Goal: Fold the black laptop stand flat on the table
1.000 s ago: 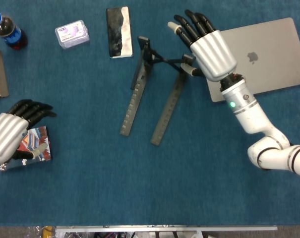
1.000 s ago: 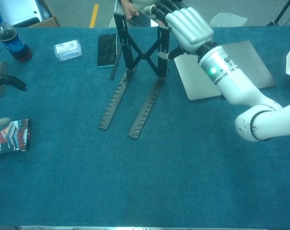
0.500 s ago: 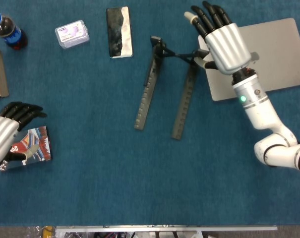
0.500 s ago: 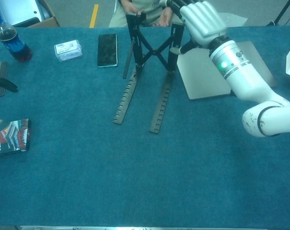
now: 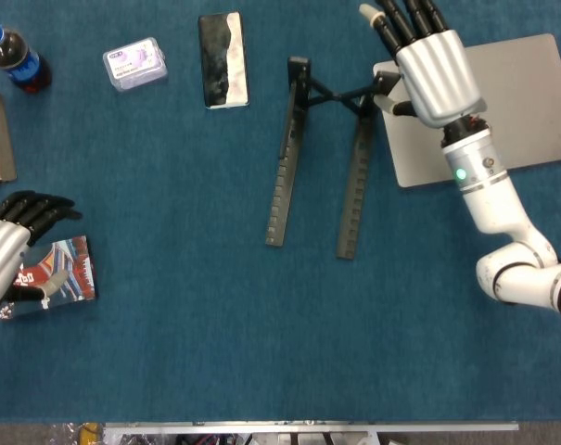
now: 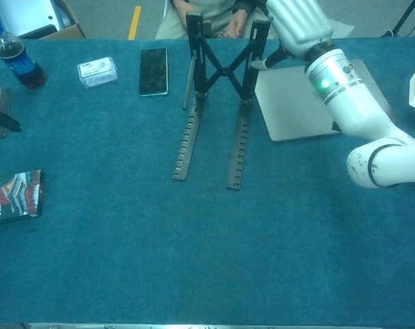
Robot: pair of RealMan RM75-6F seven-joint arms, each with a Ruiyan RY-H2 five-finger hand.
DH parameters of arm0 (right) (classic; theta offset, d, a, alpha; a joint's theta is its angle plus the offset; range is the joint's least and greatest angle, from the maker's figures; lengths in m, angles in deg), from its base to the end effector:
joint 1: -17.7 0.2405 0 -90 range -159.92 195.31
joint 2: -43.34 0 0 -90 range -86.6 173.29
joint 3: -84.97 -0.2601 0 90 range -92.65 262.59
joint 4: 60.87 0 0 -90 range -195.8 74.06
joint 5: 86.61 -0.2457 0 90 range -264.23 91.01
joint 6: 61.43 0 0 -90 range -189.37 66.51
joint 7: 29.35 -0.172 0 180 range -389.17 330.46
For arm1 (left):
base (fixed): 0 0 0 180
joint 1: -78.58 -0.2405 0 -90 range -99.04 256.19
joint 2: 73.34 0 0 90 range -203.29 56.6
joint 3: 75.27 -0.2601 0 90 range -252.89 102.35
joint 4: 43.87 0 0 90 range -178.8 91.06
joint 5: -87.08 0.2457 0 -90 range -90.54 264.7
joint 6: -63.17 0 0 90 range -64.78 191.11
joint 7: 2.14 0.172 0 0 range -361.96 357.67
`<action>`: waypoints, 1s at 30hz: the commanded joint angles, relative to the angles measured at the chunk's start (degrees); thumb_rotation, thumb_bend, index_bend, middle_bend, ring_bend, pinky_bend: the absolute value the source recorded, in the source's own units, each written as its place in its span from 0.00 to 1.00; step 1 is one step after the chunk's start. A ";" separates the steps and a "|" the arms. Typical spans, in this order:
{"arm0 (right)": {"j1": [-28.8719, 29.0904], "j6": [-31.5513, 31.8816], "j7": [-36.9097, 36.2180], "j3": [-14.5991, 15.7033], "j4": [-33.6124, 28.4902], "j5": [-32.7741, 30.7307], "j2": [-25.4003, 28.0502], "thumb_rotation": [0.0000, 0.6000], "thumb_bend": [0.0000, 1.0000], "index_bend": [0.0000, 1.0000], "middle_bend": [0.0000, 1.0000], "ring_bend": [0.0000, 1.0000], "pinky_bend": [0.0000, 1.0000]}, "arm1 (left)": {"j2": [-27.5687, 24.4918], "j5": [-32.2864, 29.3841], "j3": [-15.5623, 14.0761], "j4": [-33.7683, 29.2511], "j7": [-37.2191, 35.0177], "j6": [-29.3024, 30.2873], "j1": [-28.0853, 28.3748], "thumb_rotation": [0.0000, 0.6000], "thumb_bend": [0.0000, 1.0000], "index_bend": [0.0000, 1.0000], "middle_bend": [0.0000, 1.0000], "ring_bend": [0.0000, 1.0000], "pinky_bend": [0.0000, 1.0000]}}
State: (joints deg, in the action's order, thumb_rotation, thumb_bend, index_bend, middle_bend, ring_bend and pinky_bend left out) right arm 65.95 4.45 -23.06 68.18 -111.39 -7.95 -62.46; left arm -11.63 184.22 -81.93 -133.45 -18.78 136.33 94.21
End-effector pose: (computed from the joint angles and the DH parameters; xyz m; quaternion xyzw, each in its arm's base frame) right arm -0.1215 -0.4547 -0.0553 0.6775 -0.2523 0.4885 0.4886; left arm -0.3133 0.2205 0.0798 -0.7037 -0.4561 -0.3727 0.3973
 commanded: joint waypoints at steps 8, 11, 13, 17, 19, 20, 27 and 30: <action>0.04 -0.15 0.62 -0.75 0.73 -1.45 -0.06 1.00 0.00 0.13 0.12 0.00 0.14 | 0.04 -0.29 -0.30 0.21 -0.14 0.23 -0.22 1.00 0.28 0.23 0.20 0.15 0.11; -0.12 -0.04 0.79 -0.81 0.51 -1.74 0.14 1.00 0.00 0.13 0.12 0.00 0.14 | 0.11 -0.30 -0.34 0.30 -0.19 0.34 -0.24 1.00 0.28 0.23 0.20 0.15 0.11; -0.25 0.13 0.63 -0.81 0.00 -1.80 0.33 1.00 0.00 0.13 0.12 0.00 0.14 | 0.16 -0.28 -0.35 0.34 -0.24 0.44 -0.25 1.00 0.28 0.23 0.20 0.15 0.11; -0.48 1.24 -0.07 -0.44 -1.68 -0.93 0.89 1.00 0.00 0.13 0.12 0.00 0.14 | 0.25 -0.39 -0.35 0.45 -0.30 0.54 -0.28 1.00 0.28 0.23 0.20 0.15 0.11; -0.60 1.64 -0.30 -0.23 -2.83 -0.55 1.22 1.00 0.00 0.13 0.12 0.00 0.14 | 0.28 -0.47 -0.37 0.51 -0.35 0.56 -0.31 1.00 0.28 0.23 0.20 0.15 0.11; -0.65 1.82 -0.43 -0.14 -3.36 -0.37 1.39 1.00 0.00 0.13 0.12 0.00 0.14 | 0.27 -0.47 -0.39 0.53 -0.36 0.60 -0.33 1.00 0.28 0.23 0.20 0.15 0.11; -1.29 4.40 -2.97 1.31 -8.38 2.74 3.06 1.00 0.00 0.13 0.12 0.00 0.14 | 0.15 -0.74 -0.47 0.63 -0.41 0.93 -0.61 1.00 0.28 0.23 0.20 0.15 0.11; -1.64 5.49 -6.19 2.01 -12.25 4.57 4.45 1.00 0.00 0.13 0.12 0.00 0.14 | 0.07 -0.91 -0.49 0.64 -0.37 0.95 -0.70 1.00 0.28 0.23 0.20 0.15 0.11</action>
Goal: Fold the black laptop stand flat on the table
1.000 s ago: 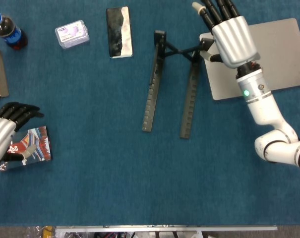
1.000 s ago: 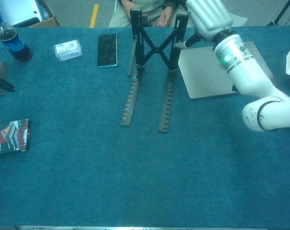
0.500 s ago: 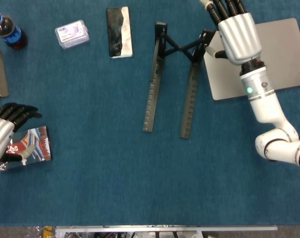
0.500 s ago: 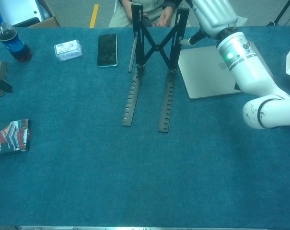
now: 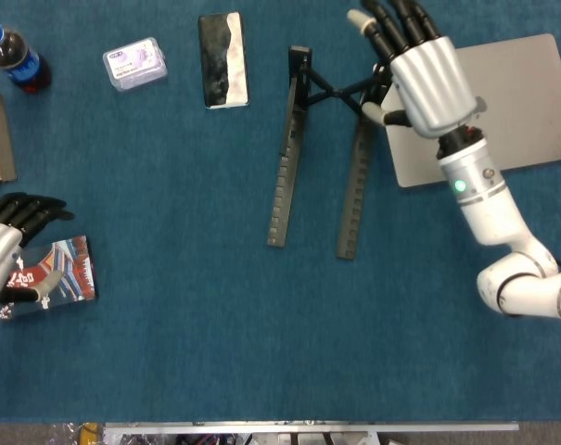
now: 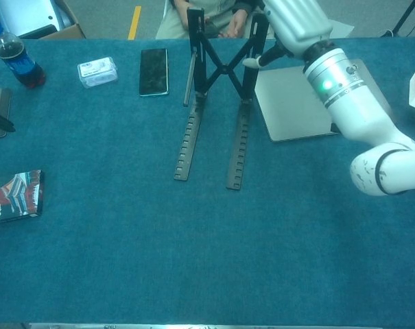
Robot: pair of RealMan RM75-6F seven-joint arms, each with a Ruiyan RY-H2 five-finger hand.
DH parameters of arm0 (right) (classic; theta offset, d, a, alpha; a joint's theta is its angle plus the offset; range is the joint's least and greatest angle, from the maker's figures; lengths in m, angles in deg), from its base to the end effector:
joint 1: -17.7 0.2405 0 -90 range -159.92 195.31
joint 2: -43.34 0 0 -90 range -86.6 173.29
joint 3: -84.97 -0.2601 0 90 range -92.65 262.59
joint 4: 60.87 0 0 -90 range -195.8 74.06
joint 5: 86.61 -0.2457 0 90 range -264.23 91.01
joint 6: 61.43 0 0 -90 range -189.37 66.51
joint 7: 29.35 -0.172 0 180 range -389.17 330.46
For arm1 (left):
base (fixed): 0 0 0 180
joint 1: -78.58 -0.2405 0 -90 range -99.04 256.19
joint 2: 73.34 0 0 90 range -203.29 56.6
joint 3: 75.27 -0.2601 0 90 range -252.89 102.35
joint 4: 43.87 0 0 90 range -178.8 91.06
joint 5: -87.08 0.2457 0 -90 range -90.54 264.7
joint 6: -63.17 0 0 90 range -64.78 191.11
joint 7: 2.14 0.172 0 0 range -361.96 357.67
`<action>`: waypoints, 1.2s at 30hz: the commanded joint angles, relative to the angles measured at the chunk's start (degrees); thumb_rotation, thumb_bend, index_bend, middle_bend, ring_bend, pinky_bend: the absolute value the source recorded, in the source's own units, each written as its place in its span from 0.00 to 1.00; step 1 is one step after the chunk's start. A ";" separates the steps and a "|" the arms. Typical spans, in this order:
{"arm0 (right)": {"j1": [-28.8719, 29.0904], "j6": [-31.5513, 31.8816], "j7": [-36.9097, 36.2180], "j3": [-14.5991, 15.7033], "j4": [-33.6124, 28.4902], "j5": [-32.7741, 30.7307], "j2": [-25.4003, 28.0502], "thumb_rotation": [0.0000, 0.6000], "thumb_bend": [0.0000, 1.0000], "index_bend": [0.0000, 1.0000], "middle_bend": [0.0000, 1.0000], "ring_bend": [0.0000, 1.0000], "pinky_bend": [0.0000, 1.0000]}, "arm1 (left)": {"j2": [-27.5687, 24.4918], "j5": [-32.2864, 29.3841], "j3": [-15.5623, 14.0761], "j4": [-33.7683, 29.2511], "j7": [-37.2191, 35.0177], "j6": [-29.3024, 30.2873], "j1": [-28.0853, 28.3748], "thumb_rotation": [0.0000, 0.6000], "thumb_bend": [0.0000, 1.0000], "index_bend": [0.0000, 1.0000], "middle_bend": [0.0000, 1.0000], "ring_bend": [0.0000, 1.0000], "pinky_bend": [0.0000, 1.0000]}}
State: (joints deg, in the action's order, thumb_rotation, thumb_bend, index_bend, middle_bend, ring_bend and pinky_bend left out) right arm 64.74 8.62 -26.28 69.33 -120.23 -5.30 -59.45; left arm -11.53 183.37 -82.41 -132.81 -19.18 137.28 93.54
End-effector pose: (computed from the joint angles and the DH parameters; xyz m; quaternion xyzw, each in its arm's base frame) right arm -0.0983 -0.4301 -0.0483 0.6674 -0.2628 0.5434 0.4362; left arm -0.3200 0.2167 0.0830 -0.6954 -0.4615 -0.3719 0.4063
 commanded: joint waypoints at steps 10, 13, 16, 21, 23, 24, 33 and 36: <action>-0.96 2.98 -11.00 4.41 -16.26 9.36 8.88 1.00 0.00 0.13 0.12 0.00 0.14 | -0.05 -0.33 0.06 -0.09 0.23 0.02 -0.12 1.00 0.28 0.23 0.20 0.15 0.11; -1.13 2.17 -12.17 5.41 -18.67 10.06 10.37 1.00 0.00 0.13 0.12 0.00 0.14 | -0.02 -0.36 0.07 -0.14 0.32 -0.08 -0.09 1.00 0.28 0.23 0.20 0.15 0.11; -1.14 -0.08 -13.07 6.91 -20.50 10.19 11.76 1.00 0.00 0.13 0.12 0.00 0.14 | 0.04 -0.45 0.07 -0.19 0.45 -0.23 -0.06 1.00 0.28 0.23 0.20 0.15 0.11; -0.60 -4.89 -15.36 8.99 -20.97 9.28 11.90 1.00 0.00 0.13 0.12 0.00 0.14 | 0.21 -0.38 0.12 -0.30 0.54 -0.53 0.17 1.00 0.28 0.23 0.20 0.15 0.11; -0.26 -6.14 -15.93 9.30 -20.06 8.96 10.92 1.00 0.00 0.13 0.12 0.00 0.14 | 0.21 -0.31 0.13 -0.39 0.59 -0.54 0.23 1.00 0.28 0.23 0.20 0.15 0.11; -0.01 -6.78 -16.36 9.39 -19.29 8.83 10.10 1.00 0.00 0.13 0.12 0.00 0.14 | 0.19 -0.29 0.14 -0.45 0.64 -0.52 0.25 1.00 0.28 0.23 0.20 0.15 0.11; 3.17 -12.50 -20.29 8.04 -11.76 6.43 2.98 1.00 0.00 0.13 0.12 0.00 0.14 | -0.43 -0.66 0.01 -0.89 0.91 -0.29 -0.11 1.00 0.28 0.23 0.20 0.15 0.11; 4.50 -14.51 -23.08 7.04 -8.31 5.23 0.06 1.00 0.00 0.13 0.12 0.00 0.14 | -0.58 -0.61 -0.02 -1.05 0.93 0.01 -0.29 1.00 0.28 0.23 0.20 0.15 0.11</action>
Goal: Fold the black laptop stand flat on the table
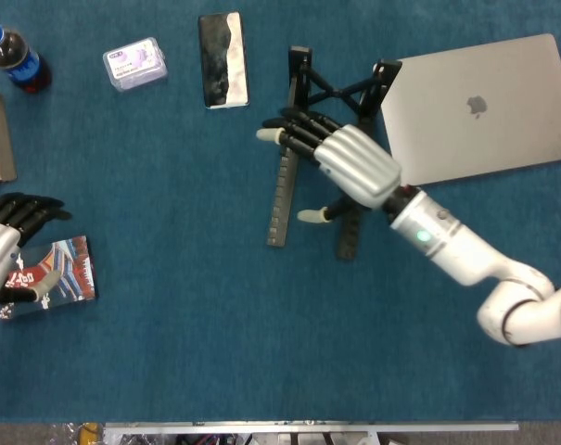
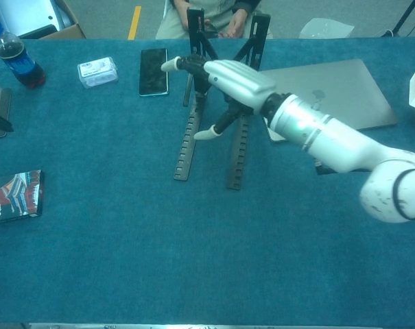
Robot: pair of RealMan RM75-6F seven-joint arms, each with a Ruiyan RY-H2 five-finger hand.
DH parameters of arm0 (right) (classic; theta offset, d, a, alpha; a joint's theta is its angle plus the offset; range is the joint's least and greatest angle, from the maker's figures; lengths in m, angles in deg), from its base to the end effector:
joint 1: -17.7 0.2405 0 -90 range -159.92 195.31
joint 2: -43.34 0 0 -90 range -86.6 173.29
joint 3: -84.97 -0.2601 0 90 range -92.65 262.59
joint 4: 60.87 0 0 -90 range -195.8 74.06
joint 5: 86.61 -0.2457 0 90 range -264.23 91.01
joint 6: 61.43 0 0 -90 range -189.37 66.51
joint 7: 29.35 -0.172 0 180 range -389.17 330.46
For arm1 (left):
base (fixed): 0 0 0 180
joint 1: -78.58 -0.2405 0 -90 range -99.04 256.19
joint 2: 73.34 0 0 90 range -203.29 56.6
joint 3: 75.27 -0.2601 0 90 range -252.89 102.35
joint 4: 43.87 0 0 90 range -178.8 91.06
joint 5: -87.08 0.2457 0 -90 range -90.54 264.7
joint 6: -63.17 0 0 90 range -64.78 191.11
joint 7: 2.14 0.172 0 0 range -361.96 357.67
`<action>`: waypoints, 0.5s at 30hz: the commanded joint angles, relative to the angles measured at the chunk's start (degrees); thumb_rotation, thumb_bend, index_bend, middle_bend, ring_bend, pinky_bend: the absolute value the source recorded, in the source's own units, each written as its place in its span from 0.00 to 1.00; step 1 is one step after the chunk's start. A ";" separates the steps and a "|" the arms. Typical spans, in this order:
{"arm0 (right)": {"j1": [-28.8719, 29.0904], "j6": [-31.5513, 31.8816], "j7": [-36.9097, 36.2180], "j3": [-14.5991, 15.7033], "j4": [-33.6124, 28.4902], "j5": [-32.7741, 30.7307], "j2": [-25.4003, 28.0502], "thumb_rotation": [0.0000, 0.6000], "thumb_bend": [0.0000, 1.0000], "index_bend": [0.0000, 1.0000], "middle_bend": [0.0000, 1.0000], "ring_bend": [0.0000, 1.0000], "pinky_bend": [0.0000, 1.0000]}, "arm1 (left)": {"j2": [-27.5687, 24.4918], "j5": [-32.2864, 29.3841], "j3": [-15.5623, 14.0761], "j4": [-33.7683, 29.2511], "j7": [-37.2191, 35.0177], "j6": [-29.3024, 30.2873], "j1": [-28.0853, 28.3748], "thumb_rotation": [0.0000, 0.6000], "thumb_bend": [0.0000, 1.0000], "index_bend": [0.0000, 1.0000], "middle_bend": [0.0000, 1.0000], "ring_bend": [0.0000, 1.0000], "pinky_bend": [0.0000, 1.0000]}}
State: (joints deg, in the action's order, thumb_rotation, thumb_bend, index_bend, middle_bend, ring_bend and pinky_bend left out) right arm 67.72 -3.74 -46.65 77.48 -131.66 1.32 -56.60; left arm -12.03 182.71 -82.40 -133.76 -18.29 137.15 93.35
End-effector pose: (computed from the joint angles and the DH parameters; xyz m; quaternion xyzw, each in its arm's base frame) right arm -0.0632 -0.3639 -0.1155 0.7408 -0.3952 0.5088 0.1900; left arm -0.3195 0.2154 0.0847 -0.6934 -0.4626 -0.3686 0.4115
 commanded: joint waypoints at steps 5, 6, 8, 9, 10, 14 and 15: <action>3.42 -4.31 -5.52 -2.44 9.03 -2.60 -6.91 1.00 0.00 0.13 0.12 0.00 0.14 | -0.46 0.18 -0.15 -0.30 0.04 0.95 -0.60 1.00 0.28 0.23 0.20 0.15 0.11; 3.76 -4.68 -6.02 -2.65 10.30 -2.82 -7.70 1.00 0.00 0.13 0.12 0.00 0.14 | -0.58 0.16 -0.18 -0.31 0.05 1.19 -0.77 1.00 0.28 0.23 0.20 0.15 0.11; 4.21 -5.31 -6.60 -2.87 12.09 -3.14 -8.70 1.00 0.00 0.13 0.12 0.00 0.14 | -0.72 0.09 -0.22 -0.28 -0.03 1.41 -0.98 1.00 0.28 0.23 0.20 0.15 0.11; 4.48 -5.64 -6.89 -3.00 13.20 -3.31 -9.29 1.00 0.00 0.13 0.12 0.00 0.14 | -0.80 0.03 -0.24 -0.24 -0.12 1.49 -1.09 1.00 0.28 0.23 0.20 0.15 0.11; 4.64 -5.86 -7.10 -3.09 13.94 -3.45 -9.71 1.00 0.00 0.13 0.12 0.00 0.14 | -0.83 -0.01 -0.24 -0.21 -0.17 1.54 -1.14 1.00 0.28 0.23 0.20 0.15 0.11; 5.02 -6.58 -7.42 -3.24 16.91 -3.97 -10.96 1.00 0.00 0.13 0.12 0.00 0.14 | -0.77 0.09 -0.18 -0.08 -0.37 1.86 -1.32 1.00 0.28 0.23 0.20 0.15 0.11; 5.00 -6.73 -7.46 -3.33 17.76 -4.23 -11.25 1.00 0.00 0.13 0.12 0.00 0.14 | -0.75 0.15 -0.16 -0.05 -0.41 1.91 -1.33 1.00 0.28 0.23 0.20 0.15 0.11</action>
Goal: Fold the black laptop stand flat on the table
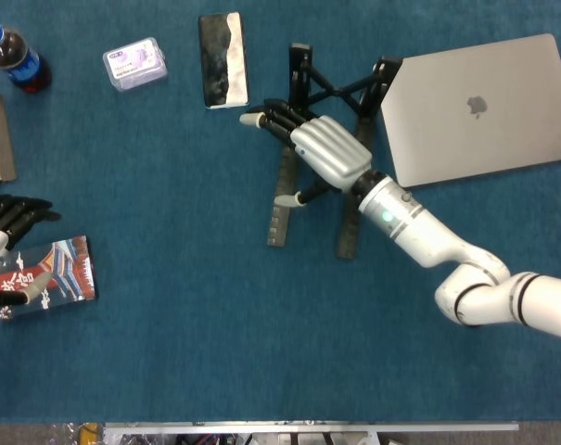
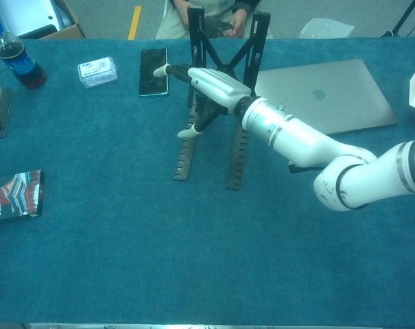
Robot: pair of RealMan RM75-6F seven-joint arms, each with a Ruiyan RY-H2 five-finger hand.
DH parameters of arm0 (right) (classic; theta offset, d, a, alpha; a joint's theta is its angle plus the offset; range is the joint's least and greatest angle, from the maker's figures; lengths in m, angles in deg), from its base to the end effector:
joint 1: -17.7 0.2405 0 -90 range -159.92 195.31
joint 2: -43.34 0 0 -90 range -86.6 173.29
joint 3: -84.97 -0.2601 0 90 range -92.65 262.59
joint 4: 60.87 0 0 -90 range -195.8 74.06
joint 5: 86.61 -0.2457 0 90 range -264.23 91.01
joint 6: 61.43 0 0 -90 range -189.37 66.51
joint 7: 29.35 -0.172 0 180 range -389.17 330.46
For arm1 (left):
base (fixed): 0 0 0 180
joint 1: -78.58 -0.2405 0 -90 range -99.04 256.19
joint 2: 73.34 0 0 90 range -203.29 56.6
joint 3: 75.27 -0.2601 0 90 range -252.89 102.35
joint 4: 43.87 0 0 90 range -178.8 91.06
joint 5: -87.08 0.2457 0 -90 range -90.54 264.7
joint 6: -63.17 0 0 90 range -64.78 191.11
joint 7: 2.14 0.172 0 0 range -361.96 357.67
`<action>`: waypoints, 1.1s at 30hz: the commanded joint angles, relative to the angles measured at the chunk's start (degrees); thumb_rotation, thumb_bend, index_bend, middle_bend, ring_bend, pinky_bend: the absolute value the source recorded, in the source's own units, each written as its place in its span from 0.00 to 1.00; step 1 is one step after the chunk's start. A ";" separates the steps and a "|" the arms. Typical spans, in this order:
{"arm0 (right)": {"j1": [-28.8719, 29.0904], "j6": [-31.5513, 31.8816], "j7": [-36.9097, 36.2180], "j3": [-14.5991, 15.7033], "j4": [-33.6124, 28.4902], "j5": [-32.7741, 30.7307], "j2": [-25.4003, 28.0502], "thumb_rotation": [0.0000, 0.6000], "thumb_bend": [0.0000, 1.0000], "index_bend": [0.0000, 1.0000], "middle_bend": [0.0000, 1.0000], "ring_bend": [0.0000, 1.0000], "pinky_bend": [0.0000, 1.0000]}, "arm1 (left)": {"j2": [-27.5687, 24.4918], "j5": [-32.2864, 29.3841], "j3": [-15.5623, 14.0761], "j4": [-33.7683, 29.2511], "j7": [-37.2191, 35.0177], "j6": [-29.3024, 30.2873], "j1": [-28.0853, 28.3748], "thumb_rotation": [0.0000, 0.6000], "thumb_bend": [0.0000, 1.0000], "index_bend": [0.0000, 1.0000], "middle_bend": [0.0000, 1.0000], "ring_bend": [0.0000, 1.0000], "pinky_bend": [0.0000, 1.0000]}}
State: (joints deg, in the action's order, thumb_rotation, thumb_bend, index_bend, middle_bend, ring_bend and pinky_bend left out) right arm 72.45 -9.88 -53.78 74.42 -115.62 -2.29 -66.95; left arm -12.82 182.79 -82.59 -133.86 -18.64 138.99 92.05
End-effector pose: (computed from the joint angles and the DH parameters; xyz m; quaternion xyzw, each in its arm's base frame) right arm -0.0571 -0.3981 -0.1595 0.7216 -0.4462 0.4901 0.1999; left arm -0.3231 0.2089 0.0934 -0.6852 -0.4621 -0.3734 0.4214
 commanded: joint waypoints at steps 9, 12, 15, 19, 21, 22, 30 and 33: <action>0.26 -2.21 -0.27 -0.97 6.80 -2.54 -2.11 1.00 0.00 0.13 0.12 0.00 0.14 | 0.31 0.10 0.26 0.48 -0.36 0.01 0.03 1.00 0.28 0.23 0.19 0.15 0.11; 0.13 -2.04 -0.22 -0.99 7.35 -2.63 -2.20 1.00 0.00 0.13 0.12 0.00 0.14 | 0.40 0.11 0.26 0.63 -0.38 0.11 -0.07 1.00 0.28 0.23 0.19 0.15 0.11; -0.07 -1.54 -0.65 -0.73 6.53 -2.19 -1.76 1.00 0.00 0.13 0.12 0.00 0.14 | 0.43 0.05 0.30 0.72 -0.37 0.15 -0.14 1.00 0.28 0.23 0.19 0.15 0.11; -0.69 0.83 -2.81 0.22 1.73 -0.04 0.33 1.00 0.00 0.13 0.12 0.00 0.14 | 0.46 -0.04 0.38 0.73 -0.33 0.19 -0.20 1.00 0.28 0.23 0.19 0.15 0.11; -1.02 2.66 -2.75 0.76 -1.30 1.48 1.97 1.00 0.00 0.13 0.12 0.00 0.14 | 0.46 -0.08 0.39 0.68 -0.26 0.08 -0.19 1.00 0.28 0.23 0.19 0.15 0.11; -1.19 3.57 -2.56 0.89 -2.66 2.09 2.75 1.00 0.00 0.13 0.12 0.00 0.14 | 0.46 -0.11 0.39 0.66 -0.22 0.03 -0.18 1.00 0.28 0.23 0.19 0.15 0.11; -4.16 11.26 1.90 -0.48 -15.14 3.68 10.54 1.00 0.00 0.13 0.12 0.00 0.14 | 0.53 -0.52 0.43 0.64 -0.15 -0.21 -0.32 1.00 0.28 0.23 0.19 0.15 0.11; -5.91 13.34 5.14 -0.86 -20.13 3.42 14.42 1.00 0.00 0.13 0.12 0.00 0.14 | 0.66 -0.79 0.43 0.79 -0.29 -0.38 -0.41 1.00 0.28 0.23 0.19 0.15 0.11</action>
State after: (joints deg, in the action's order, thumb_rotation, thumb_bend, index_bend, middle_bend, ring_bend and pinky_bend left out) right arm 68.38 1.16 -51.62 74.10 -131.70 1.07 -56.03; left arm -12.18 182.03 -82.16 -133.09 -18.90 138.63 91.66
